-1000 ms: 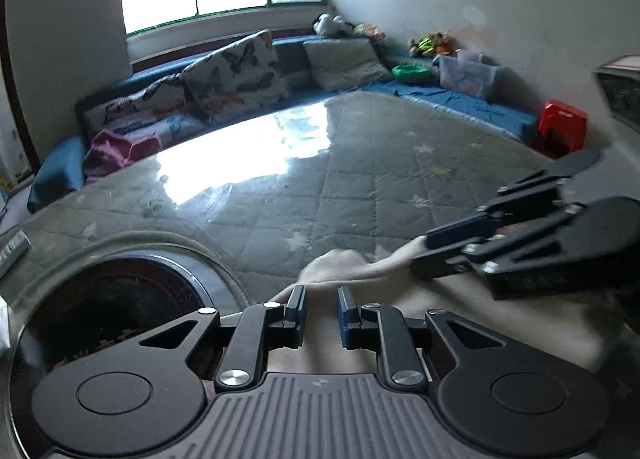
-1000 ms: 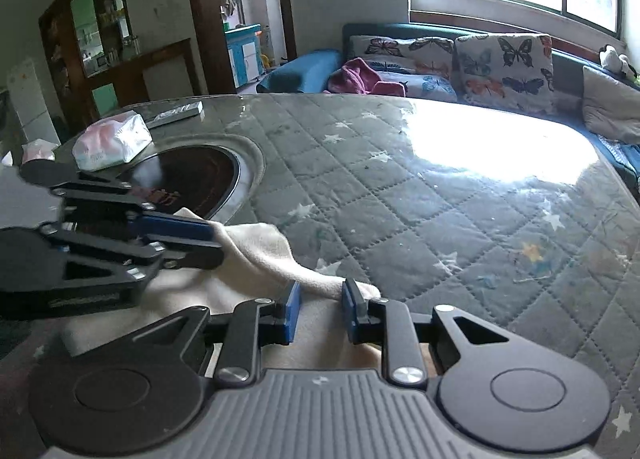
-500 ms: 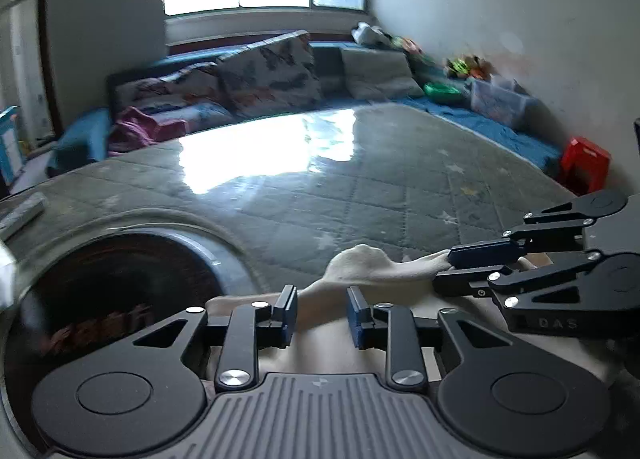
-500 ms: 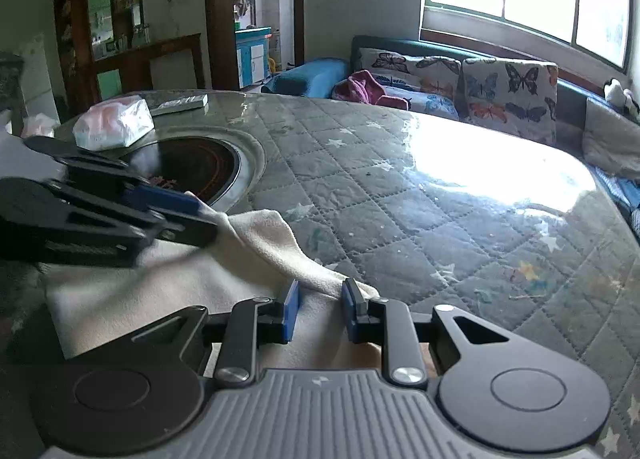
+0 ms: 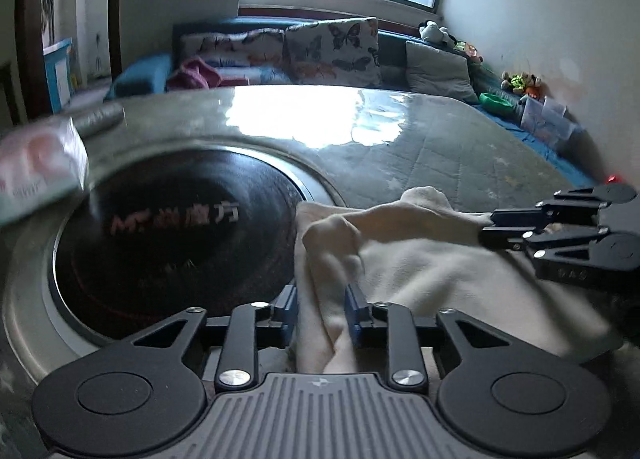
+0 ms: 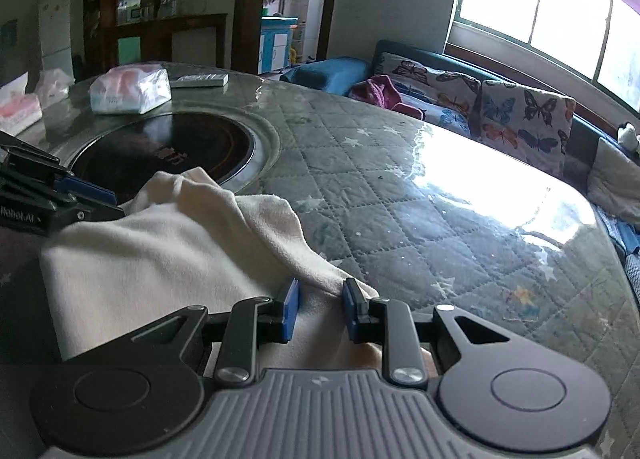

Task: Fold clothes
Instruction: 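Carry the held hem over the body toward the collar with both grippers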

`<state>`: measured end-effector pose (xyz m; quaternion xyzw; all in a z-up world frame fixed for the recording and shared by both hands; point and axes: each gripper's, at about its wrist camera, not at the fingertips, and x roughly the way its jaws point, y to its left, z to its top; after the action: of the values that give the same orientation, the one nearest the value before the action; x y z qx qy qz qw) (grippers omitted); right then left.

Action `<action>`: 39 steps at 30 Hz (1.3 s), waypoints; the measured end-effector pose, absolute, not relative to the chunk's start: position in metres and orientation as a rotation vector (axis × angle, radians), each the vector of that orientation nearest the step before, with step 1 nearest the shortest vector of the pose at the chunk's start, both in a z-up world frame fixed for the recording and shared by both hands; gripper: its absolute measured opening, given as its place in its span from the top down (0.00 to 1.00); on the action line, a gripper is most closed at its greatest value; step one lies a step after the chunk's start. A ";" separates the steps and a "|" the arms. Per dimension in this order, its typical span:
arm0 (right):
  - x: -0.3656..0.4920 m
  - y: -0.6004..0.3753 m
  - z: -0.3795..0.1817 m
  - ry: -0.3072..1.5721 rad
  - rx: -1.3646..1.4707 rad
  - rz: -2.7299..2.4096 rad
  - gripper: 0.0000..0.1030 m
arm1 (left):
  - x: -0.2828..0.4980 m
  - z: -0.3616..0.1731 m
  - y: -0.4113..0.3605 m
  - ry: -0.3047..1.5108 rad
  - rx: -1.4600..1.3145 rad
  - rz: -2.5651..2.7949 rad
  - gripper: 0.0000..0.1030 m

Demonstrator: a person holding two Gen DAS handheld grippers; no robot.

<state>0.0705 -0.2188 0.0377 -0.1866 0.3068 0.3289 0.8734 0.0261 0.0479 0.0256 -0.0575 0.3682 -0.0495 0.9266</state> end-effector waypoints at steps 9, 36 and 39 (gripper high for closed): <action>0.056 -0.238 0.039 0.662 -0.385 0.697 0.78 | -0.008 0.028 0.038 0.794 -0.179 -0.210 0.82; -0.024 -0.346 0.050 0.680 -0.155 0.560 0.78 | -0.025 0.025 -0.027 0.730 0.012 -0.313 0.77; -0.022 -0.347 0.050 0.678 -0.148 0.565 0.78 | -0.022 0.025 -0.014 0.741 -0.028 -0.296 0.76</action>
<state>-0.0222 -0.3473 0.0500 -0.0714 0.3278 0.2732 0.9016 -0.0217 -0.0144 0.0253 -0.0139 0.3605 -0.1440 0.9214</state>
